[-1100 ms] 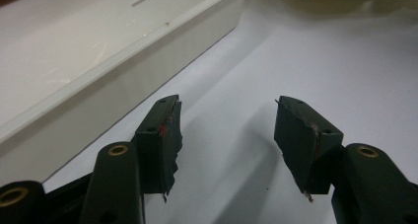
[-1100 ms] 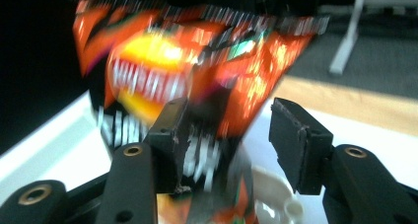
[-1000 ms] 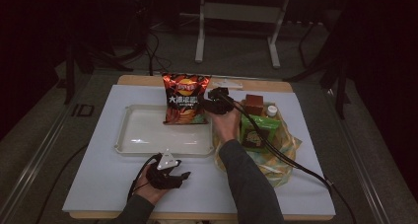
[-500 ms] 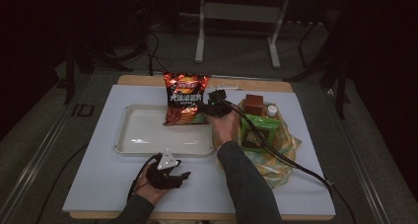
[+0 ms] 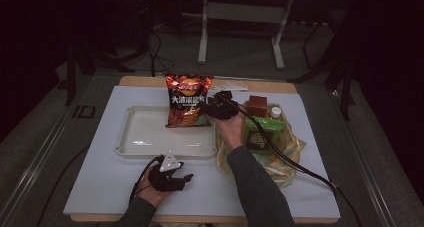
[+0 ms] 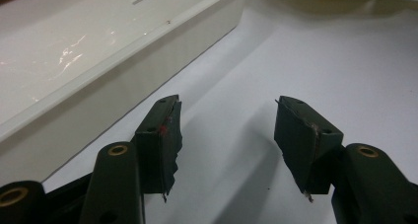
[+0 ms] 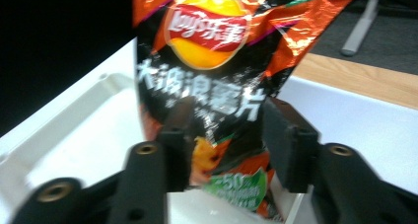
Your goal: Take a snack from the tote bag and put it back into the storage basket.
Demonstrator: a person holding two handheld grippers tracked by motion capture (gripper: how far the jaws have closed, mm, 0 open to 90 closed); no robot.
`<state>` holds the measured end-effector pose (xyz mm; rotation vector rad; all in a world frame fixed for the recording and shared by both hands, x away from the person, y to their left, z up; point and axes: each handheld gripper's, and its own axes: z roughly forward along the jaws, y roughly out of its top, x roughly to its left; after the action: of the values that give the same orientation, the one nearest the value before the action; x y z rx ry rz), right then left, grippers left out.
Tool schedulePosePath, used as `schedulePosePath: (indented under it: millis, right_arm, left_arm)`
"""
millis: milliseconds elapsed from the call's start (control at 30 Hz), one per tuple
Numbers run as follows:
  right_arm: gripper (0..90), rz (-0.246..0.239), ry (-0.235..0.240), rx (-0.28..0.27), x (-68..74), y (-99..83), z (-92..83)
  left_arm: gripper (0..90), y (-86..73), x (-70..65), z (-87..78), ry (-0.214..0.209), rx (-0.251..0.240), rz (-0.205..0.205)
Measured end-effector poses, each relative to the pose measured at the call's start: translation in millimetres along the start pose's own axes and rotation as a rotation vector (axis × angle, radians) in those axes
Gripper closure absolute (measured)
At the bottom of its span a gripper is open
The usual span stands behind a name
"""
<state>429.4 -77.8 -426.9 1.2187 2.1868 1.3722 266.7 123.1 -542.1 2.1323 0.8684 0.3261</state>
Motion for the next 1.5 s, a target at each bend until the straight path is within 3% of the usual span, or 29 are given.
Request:
schedulePosePath:
  millis: [100,300,433,700,833,933,1500]
  right_arm:
    - [68.3,-0.046,0.024,0.025,5.4,-0.8,-8.5]
    - [70.1,-0.119,0.063,0.039,16.0,-5.1,-25.0]
    - [70.9,-0.131,0.100,0.045,23.8,-6.1,-38.0]
    - [71.6,-0.229,0.060,0.073,33.6,-16.7,-62.4]
    - [72.0,-0.235,0.056,0.084,26.6,-24.6,-75.2]
    - [72.8,-0.248,0.027,0.107,19.7,-31.2,-84.6]
    - [70.6,-0.177,0.030,0.141,-17.5,-74.9,-130.4]
  left_arm:
    - [43.2,0.1,0.2,-0.1,0.001,0.004,0.003]
    - [43.2,0.1,-0.5,0.2,0.005,0.002,0.003]
    - [43.2,0.1,-0.2,0.1,0.003,0.004,0.000]
    - [43.2,0.2,0.4,0.1,0.002,0.004,-0.002]
    - [43.2,0.2,0.3,0.1,0.003,0.005,-0.001]
    - [43.2,0.2,0.3,0.3,0.001,0.004,-0.003]
    - [45.1,0.9,1.7,0.3,0.002,0.007,-0.016]
